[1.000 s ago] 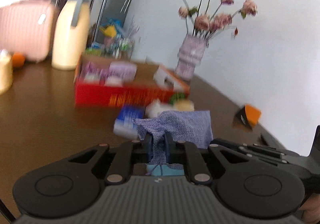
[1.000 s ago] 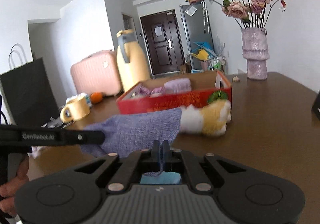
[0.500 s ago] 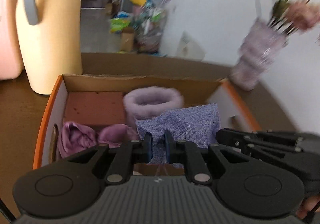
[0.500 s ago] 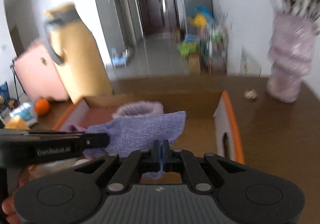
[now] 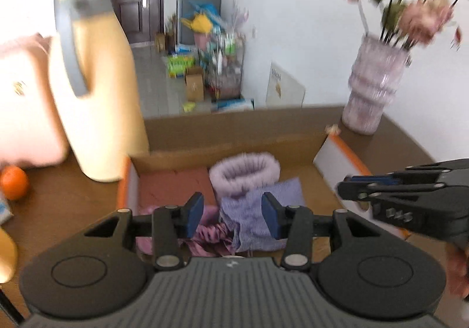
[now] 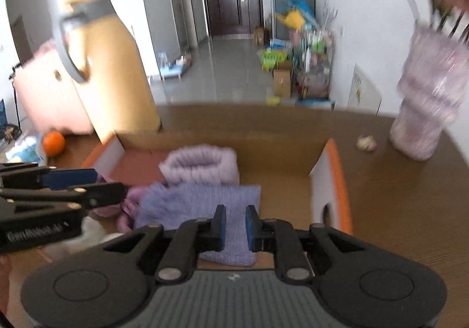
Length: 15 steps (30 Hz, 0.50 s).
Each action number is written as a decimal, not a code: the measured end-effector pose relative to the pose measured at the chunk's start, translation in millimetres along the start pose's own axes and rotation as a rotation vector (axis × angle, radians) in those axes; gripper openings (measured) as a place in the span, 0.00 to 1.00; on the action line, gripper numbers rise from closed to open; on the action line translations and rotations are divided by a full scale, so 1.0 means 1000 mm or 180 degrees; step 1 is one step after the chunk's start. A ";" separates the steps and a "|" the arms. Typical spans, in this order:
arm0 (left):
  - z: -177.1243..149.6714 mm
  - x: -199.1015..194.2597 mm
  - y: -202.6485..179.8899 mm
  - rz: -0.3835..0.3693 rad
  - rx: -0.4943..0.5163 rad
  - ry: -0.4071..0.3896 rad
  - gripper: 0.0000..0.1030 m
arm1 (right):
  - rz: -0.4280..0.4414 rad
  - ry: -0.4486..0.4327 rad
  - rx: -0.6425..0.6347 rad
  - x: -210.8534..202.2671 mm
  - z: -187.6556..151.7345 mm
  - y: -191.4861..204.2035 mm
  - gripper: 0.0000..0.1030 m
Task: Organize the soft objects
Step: 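Carry the lavender bag into the box and open the left gripper, then move both grippers back toward the lamb plush and blue plush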
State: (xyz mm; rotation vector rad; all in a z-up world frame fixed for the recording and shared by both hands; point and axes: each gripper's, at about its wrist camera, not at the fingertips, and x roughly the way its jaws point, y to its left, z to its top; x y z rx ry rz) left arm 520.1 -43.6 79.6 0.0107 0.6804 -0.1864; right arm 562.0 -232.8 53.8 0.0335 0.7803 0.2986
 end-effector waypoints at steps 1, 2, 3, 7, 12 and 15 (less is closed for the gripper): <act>0.004 -0.014 -0.001 0.0017 0.0010 -0.0061 0.44 | -0.0015 -0.0088 -0.0023 -0.018 0.002 0.000 0.14; 0.005 -0.029 -0.001 0.0028 0.0011 -0.0128 0.44 | -0.0033 -0.0173 -0.0037 -0.035 0.005 0.001 0.15; 0.007 -0.043 -0.001 0.0038 0.0006 -0.0198 0.44 | -0.0053 -0.0262 -0.0051 -0.052 0.006 0.001 0.19; -0.002 -0.100 -0.004 0.0119 0.0030 -0.0448 0.50 | -0.0069 -0.0610 -0.0159 -0.123 0.000 0.005 0.35; -0.023 -0.145 -0.010 0.0241 -0.0012 -0.0666 0.50 | -0.0045 -0.0912 -0.0249 -0.183 -0.024 0.017 0.41; -0.057 -0.178 -0.015 0.0365 0.0034 -0.0957 0.54 | -0.0011 -0.1064 -0.0261 -0.209 -0.044 0.026 0.45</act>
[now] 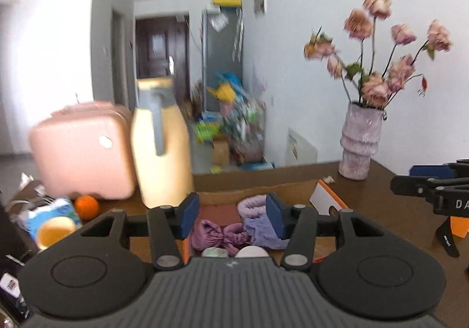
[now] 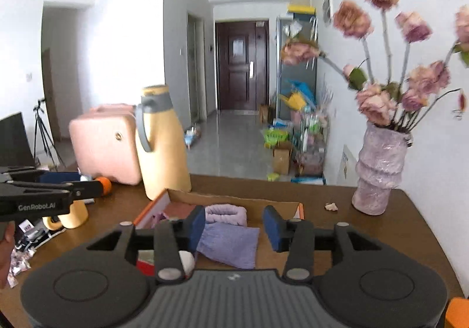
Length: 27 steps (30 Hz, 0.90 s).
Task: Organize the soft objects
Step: 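Move both grippers back toward the lamb plush and blue plush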
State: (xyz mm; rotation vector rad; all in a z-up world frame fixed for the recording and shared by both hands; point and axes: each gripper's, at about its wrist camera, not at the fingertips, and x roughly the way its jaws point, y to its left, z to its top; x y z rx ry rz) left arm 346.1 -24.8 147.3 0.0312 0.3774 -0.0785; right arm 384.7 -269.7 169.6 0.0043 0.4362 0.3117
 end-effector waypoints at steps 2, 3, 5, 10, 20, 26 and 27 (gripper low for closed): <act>-0.026 -0.031 0.000 -0.0060 -0.0014 -0.0162 0.63 | -0.0024 -0.0173 0.0016 -0.025 -0.020 0.007 0.51; -0.040 -0.044 0.001 -0.0093 -0.0049 -0.0199 0.64 | -0.0028 -0.0254 0.0005 -0.036 -0.033 0.012 0.54; -0.069 -0.065 -0.001 -0.0097 -0.0050 -0.0178 0.64 | -0.0006 -0.0393 -0.0057 -0.062 -0.066 0.020 0.57; -0.126 -0.102 -0.011 -0.0077 0.0022 -0.0130 0.66 | -0.0013 -0.0325 -0.0176 -0.095 -0.142 0.038 0.57; -0.192 -0.101 -0.020 -0.0229 -0.0062 0.0338 0.69 | -0.0081 -0.0020 0.0153 -0.112 -0.242 0.054 0.58; -0.185 -0.073 -0.026 -0.0264 -0.0085 0.0394 0.69 | -0.0106 -0.0003 0.0328 -0.105 -0.250 0.045 0.58; -0.183 -0.068 -0.029 -0.0269 -0.0072 0.0399 0.69 | -0.0102 -0.0006 0.0360 -0.103 -0.250 0.042 0.58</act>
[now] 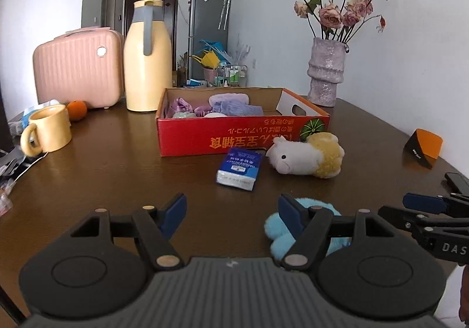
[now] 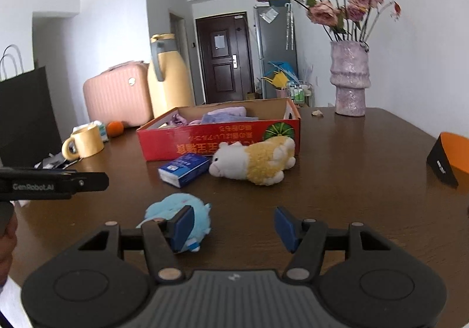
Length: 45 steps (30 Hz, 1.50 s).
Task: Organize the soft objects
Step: 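Move both grippers back toward the lamb plush and blue plush, then grasp the lamb plush head with the left gripper while the right grasps its yellow body, then carry the lamb plush into the box with both grippers and release it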
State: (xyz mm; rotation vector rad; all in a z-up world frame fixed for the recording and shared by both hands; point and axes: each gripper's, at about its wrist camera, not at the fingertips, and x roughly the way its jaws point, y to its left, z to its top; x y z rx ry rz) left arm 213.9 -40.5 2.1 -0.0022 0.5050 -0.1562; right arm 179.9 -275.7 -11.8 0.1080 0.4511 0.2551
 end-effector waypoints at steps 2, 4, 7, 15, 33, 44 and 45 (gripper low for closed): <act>0.008 0.015 -0.003 -0.0069 0.0016 0.0029 0.69 | 0.0004 0.0017 0.0081 0.008 0.002 -0.008 0.58; 0.017 0.032 -0.005 -0.0167 0.0001 0.0063 0.69 | -0.0019 0.0065 0.0164 0.019 0.006 -0.018 0.58; 0.034 0.062 -0.011 -0.0384 -0.0023 0.0152 0.67 | -0.0045 0.0067 0.0295 0.037 0.017 -0.033 0.58; 0.083 0.161 -0.032 -0.0875 -0.0166 0.0471 0.59 | 0.0084 0.0004 0.0629 0.111 0.068 -0.071 0.58; 0.066 0.203 -0.014 -0.1364 -0.0690 0.0990 0.57 | 0.0533 0.0252 0.1090 0.188 0.060 -0.101 0.38; 0.050 0.183 -0.014 -0.1415 -0.1047 0.1063 0.50 | 0.0493 0.0165 0.1224 0.170 0.051 -0.099 0.33; 0.046 0.179 -0.017 -0.1442 -0.1030 0.1049 0.50 | 0.0424 0.0137 0.1201 0.162 0.048 -0.096 0.34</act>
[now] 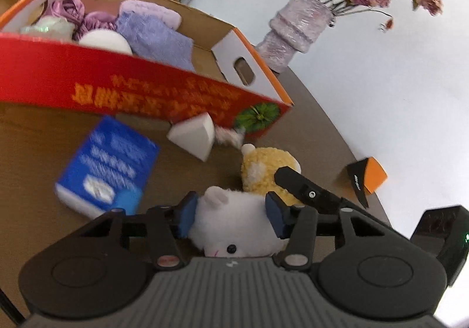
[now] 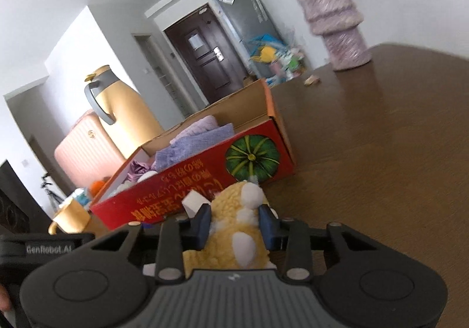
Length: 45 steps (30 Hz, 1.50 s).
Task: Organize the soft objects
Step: 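Carry the lamb plush into the box with both grippers and release it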
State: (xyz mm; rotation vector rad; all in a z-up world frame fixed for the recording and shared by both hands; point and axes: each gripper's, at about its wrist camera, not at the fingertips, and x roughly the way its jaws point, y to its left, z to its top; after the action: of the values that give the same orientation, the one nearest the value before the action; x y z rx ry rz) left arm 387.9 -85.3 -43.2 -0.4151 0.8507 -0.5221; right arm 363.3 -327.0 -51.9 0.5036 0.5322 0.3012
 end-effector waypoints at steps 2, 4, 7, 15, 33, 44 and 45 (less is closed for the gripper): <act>-0.008 -0.002 -0.005 -0.0041 0.0064 0.0026 0.52 | -0.0094 -0.0108 -0.0018 -0.015 -0.013 0.002 0.34; -0.012 -0.004 -0.009 -0.0099 0.0086 0.0089 0.54 | -0.0116 -0.0162 0.0061 -0.029 -0.021 -0.001 0.35; -0.018 -0.012 -0.011 -0.0079 0.0089 0.0111 0.57 | -0.0135 -0.0151 0.0184 -0.046 -0.028 -0.006 0.35; -0.038 -0.020 -0.013 -0.0199 0.0041 0.0236 0.55 | -0.0302 -0.0179 0.0238 -0.067 -0.041 0.000 0.38; 0.064 -0.057 -0.051 -0.0270 0.0222 -0.0564 0.47 | -0.0090 -0.0598 -0.0054 -0.069 0.044 0.041 0.34; 0.150 0.061 0.010 0.0166 -0.0157 0.0014 0.47 | -0.0394 0.0108 -0.0249 0.096 0.150 0.048 0.34; 0.149 0.070 0.013 0.0212 -0.0121 0.0068 0.47 | -0.0476 0.0180 -0.0286 0.108 0.147 0.046 0.31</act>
State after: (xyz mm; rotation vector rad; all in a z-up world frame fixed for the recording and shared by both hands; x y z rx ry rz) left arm 548.0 -95.6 -3.7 -0.4152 0.8931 -0.4500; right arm 526.2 -301.1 38.7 0.3669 0.6052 0.1959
